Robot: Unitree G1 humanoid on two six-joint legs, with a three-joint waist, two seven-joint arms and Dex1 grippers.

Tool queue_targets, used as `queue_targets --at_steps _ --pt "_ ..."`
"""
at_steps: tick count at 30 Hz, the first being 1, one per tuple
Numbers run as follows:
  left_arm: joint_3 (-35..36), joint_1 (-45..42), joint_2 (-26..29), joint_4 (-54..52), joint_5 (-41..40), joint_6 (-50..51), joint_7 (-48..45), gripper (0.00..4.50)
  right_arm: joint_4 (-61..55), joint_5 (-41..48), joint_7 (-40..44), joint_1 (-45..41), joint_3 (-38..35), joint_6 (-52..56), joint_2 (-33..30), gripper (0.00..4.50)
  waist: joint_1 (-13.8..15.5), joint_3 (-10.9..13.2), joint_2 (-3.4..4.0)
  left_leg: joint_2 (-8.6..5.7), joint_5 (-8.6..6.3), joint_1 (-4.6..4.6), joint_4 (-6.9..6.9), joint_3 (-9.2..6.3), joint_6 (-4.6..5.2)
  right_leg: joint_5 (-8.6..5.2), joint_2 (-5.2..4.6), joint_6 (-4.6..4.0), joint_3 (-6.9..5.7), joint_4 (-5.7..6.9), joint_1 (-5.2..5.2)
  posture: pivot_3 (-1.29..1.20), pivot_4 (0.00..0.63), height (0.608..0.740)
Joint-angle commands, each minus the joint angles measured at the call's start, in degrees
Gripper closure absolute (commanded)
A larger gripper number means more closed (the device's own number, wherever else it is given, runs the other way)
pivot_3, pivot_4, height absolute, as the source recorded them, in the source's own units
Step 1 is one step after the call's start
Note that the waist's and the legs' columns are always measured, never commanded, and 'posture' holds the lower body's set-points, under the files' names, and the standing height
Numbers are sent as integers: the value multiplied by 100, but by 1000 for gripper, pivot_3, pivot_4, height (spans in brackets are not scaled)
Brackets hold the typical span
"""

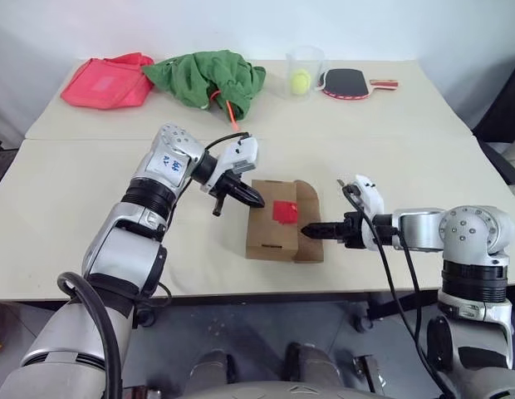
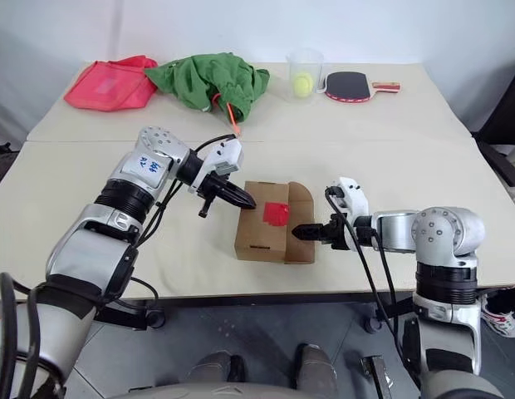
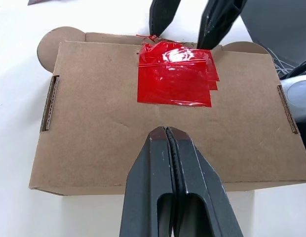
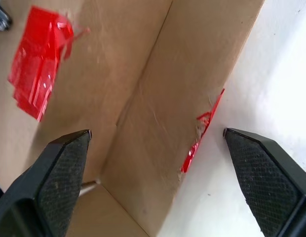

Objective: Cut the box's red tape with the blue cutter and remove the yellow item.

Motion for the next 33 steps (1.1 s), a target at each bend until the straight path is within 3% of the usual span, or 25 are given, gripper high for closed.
queue_targets --at_steps 1,10,14,25,33 --pt "-82 121 19 -38 120 58 16 4477 424 0 132 -119 15 27 260 0 -18 -1 1 1 0 2 0 0 0 0 0 0 2 1 0 0 150 740" --pt "-54 144 53 -92 122 124 37 4477 881 -192 448 -363 -15 27 492 0 -126 -2 4 2 1 6 -1 -2 -1 0 1 0 5 11 -1 0 150 740" --pt "-44 161 82 -137 117 155 34 4500 662 -134 553 -235 78 27 410 834 -130 -2 4 2 1 6 -2 -4 -1 0 1 0 8 11 -3 0 150 740" --pt "-34 259 75 -256 89 248 24 4500 226 -123 612 -243 158 27 206 4462 -122 -2 5 1 1 3 -2 -5 -1 0 0 0 13 10 -8 0 150 740" --pt "-36 383 89 -410 85 325 -27 4500 -87 209 476 -528 145 27 26 4462 -113 -1 6 -1 1 -2 -3 -5 -1 0 -1 0 13 9 -11 0 150 740"
